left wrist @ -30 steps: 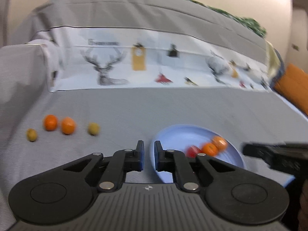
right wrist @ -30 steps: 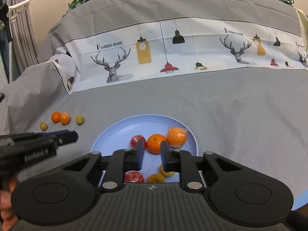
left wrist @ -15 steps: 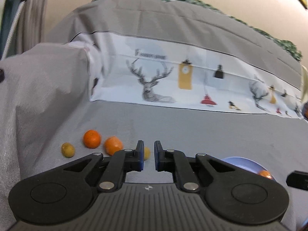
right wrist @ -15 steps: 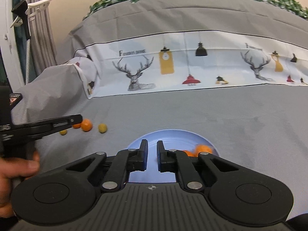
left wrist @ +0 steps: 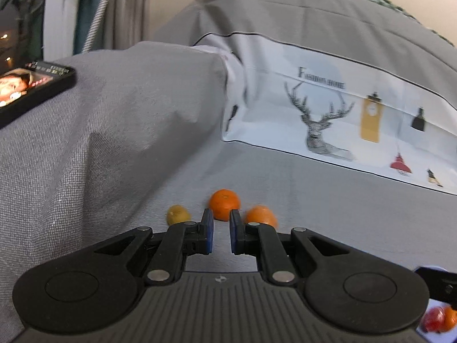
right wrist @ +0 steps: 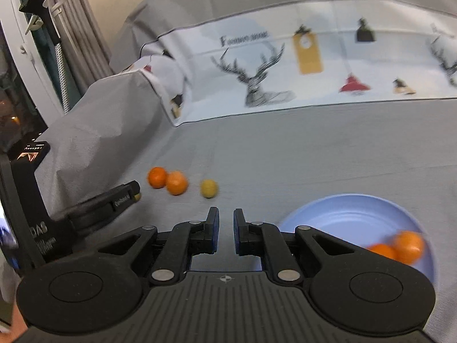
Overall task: Organize fruits
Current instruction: 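Grasp a wrapped orange with the left tool while the right tool grasps a yellow lime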
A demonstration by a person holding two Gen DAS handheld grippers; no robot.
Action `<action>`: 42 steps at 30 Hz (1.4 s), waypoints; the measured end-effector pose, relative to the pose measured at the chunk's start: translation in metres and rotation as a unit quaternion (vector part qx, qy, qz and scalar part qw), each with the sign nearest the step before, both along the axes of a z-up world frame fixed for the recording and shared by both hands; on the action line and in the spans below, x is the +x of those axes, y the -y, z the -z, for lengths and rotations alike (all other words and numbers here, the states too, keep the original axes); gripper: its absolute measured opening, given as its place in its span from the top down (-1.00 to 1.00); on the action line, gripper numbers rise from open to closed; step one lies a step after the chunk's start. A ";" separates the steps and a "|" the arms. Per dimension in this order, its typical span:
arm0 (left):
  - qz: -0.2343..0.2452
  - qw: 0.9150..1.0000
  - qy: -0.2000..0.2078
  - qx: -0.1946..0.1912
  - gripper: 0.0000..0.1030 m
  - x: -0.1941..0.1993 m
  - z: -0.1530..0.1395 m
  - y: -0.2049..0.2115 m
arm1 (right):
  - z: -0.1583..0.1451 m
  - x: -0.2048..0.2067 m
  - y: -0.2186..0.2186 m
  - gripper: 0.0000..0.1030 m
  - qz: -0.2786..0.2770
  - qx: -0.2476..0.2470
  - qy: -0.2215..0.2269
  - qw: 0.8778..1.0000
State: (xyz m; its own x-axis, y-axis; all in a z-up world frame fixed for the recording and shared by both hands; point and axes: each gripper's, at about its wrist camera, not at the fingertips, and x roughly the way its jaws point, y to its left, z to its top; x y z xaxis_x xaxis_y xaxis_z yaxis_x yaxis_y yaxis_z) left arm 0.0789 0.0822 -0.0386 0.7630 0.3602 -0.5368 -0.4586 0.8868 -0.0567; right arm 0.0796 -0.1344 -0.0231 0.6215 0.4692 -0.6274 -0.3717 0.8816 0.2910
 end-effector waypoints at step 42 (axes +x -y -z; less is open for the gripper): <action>0.081 0.992 -0.029 -0.091 0.30 0.053 0.028 -0.014 | 0.036 0.087 -0.046 0.51 0.003 -0.067 -0.002 0.998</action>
